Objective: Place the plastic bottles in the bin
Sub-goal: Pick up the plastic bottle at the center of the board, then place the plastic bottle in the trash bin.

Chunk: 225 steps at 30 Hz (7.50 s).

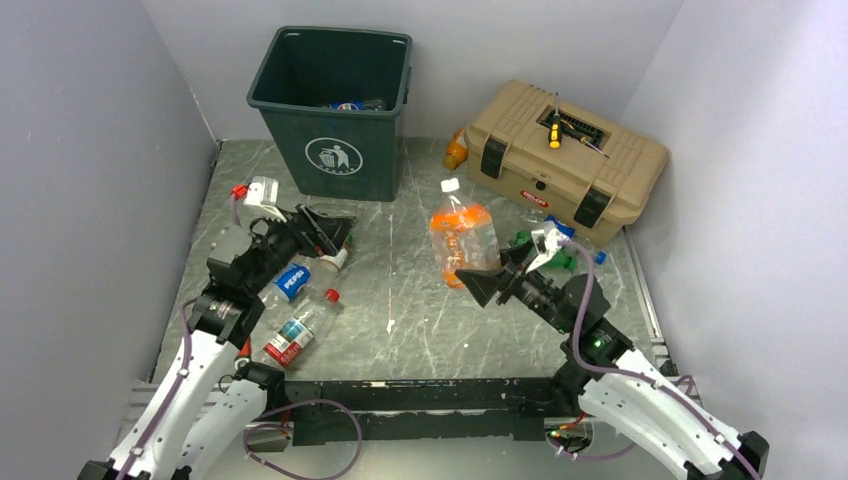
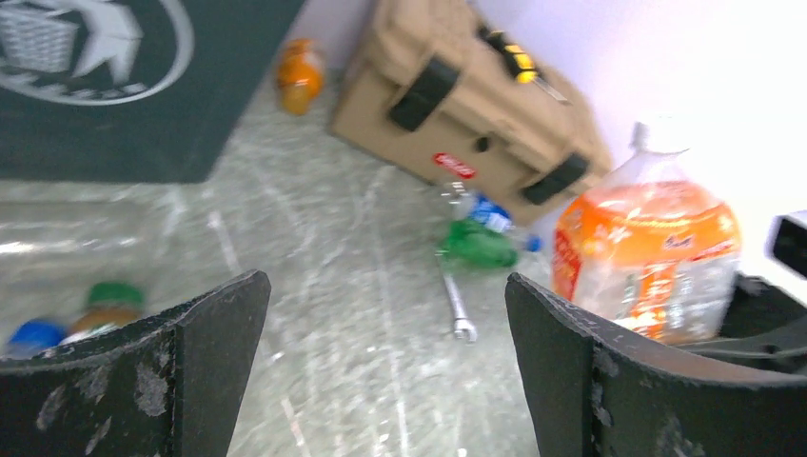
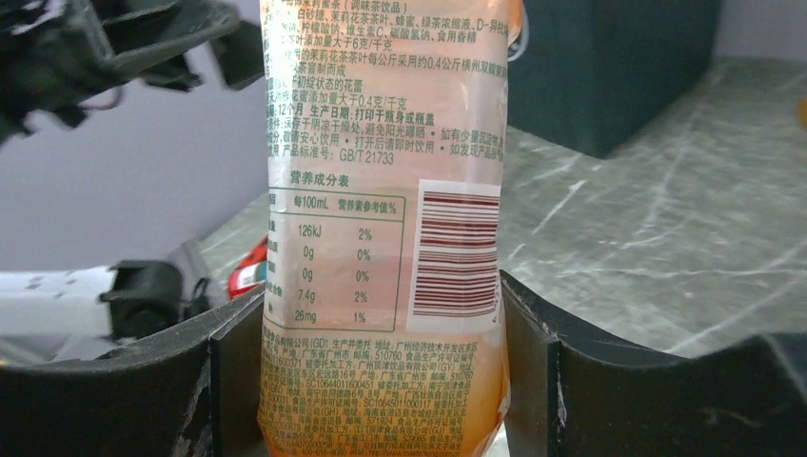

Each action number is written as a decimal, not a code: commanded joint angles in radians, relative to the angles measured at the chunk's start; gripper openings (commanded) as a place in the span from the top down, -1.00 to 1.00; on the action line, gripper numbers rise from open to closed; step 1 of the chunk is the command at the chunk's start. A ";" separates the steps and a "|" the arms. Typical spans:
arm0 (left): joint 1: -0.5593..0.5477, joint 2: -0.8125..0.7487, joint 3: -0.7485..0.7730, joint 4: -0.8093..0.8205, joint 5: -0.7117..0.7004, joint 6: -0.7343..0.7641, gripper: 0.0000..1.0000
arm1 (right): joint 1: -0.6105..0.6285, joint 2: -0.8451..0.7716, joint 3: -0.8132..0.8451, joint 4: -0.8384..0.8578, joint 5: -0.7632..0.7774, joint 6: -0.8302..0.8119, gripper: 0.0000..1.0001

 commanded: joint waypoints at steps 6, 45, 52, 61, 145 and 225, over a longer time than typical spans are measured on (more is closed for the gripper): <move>-0.003 0.216 -0.072 0.715 0.561 -0.243 -0.99 | 0.000 -0.141 -0.244 0.483 -0.170 0.259 0.27; -0.265 0.557 0.204 0.763 0.599 -0.241 -0.30 | 0.106 0.090 -0.267 0.696 -0.150 0.207 0.38; -0.288 0.558 0.229 0.728 0.610 -0.221 0.62 | 0.111 0.113 -0.261 0.691 -0.154 0.195 0.36; -0.290 0.502 0.257 0.607 0.573 -0.103 1.00 | 0.113 0.070 -0.130 0.327 -0.161 0.103 -0.73; -0.197 0.569 0.904 0.296 -0.252 0.740 1.00 | 0.114 -0.295 -0.005 -0.212 0.282 0.143 -0.99; 0.169 1.177 1.123 0.097 -0.264 0.673 1.00 | 0.114 -0.239 -0.099 -0.272 0.269 0.187 -0.92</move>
